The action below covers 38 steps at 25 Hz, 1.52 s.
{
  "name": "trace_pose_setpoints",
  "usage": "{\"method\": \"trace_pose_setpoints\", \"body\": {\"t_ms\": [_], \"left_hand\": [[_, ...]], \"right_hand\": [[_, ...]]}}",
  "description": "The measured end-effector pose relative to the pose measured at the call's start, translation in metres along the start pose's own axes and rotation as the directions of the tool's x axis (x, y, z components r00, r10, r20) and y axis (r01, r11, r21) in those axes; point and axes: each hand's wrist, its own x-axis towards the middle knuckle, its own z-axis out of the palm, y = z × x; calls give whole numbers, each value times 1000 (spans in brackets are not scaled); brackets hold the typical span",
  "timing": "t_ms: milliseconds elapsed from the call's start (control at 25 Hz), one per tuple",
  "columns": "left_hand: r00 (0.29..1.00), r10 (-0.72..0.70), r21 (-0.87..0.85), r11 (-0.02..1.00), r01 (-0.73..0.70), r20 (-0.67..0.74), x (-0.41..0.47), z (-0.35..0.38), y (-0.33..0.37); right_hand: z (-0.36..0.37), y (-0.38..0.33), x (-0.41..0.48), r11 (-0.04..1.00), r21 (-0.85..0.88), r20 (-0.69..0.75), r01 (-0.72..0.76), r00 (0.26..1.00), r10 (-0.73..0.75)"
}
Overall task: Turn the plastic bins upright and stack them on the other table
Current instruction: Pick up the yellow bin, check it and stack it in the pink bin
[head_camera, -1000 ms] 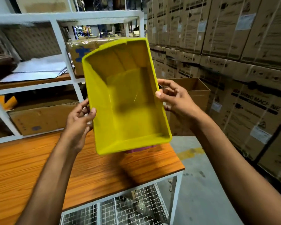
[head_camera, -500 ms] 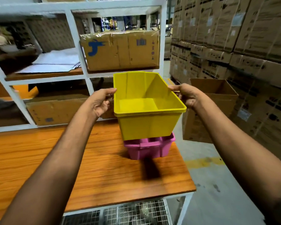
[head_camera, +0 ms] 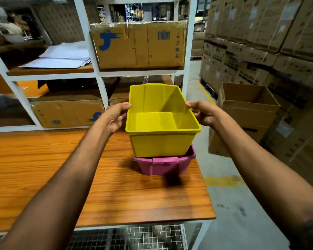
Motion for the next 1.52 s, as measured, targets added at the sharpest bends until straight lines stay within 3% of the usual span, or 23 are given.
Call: {"method": "trace_pose_setpoints", "body": {"t_ms": [240, 720, 840, 1520], "left_hand": [[999, 44, 39, 998, -45, 13, 11, -1, -7], [993, -119, 100, 988, 119, 1, 12, 1, -47], [986, -148, 153, 976, 157, -70, 13, -1, -62], [988, -76, 189, 977, 101, -136, 12, 0, -70]], "right_hand": [[-1, -4, 11, 997, -75, -18, 33, 999, -35], [-9, 42, 17, 979, -194, -88, -68, 995, 52], [-11, 54, 20, 976, -195, -88, -95, 993, 79], [-10, 63, 15, 980, -182, -144, -80, 988, 54]]}}
